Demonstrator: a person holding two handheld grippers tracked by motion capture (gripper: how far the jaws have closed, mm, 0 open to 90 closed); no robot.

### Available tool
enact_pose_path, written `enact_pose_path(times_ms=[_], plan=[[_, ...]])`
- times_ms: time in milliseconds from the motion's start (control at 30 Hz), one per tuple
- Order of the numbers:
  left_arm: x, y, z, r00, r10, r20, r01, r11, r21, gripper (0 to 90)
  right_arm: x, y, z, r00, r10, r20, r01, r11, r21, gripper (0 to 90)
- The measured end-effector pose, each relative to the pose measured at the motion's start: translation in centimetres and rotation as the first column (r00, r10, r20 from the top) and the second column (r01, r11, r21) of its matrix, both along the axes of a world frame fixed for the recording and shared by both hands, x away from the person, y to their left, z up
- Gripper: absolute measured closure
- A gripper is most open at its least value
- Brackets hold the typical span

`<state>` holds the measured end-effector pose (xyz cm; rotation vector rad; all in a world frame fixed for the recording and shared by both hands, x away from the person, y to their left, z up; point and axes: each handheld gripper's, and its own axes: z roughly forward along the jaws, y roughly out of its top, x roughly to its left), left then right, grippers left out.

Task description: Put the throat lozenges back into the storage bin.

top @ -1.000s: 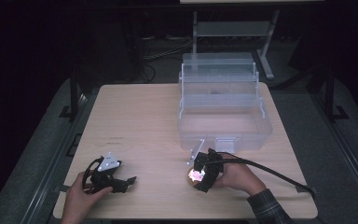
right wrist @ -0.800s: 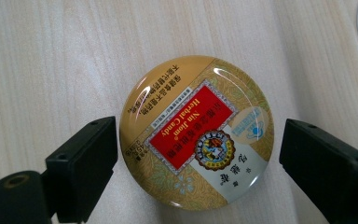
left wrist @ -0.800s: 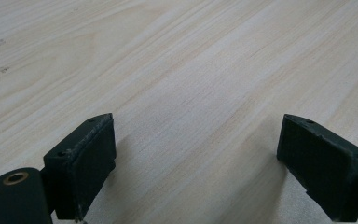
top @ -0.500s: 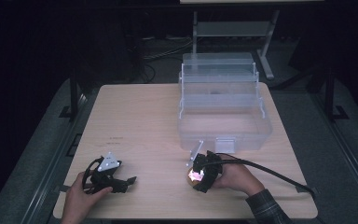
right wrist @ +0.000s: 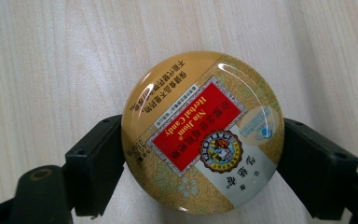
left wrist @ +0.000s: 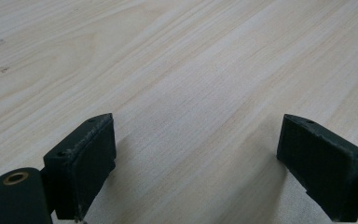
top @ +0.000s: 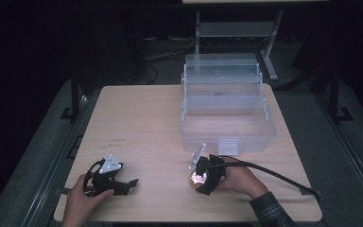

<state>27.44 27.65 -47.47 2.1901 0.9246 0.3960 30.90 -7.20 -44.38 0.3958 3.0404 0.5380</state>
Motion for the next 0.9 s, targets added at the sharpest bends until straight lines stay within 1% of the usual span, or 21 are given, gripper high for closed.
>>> enact_pose_path(times_ms=[333, 600, 900], plan=[[0.0, 0.0, 0.0, 1.0, -0.001, -0.001, 0.001, 1.0, 0.002, 10.7, 0.0, -0.1, 0.1, 1.0, 0.003, 0.002, -0.003, 1.0, 0.001, 19.3], [0.0, 0.0, 0.0, 1.0, 0.0, 0.0, 0.0, 1.0, 0.0, 10.7, 0.0, -0.4, 0.7, 0.9999, -0.003, 0.01, 0.003, 1.0, 0.015, 19.4], [0.0, 0.0, 0.0, 1.0, 0.002, 0.0, -0.002, 1.0, -0.002, 10.7, -0.2, -0.8, 1.4, 1.0, -0.01, 0.001, 0.01, 1.0, 0.025, 19.6]])
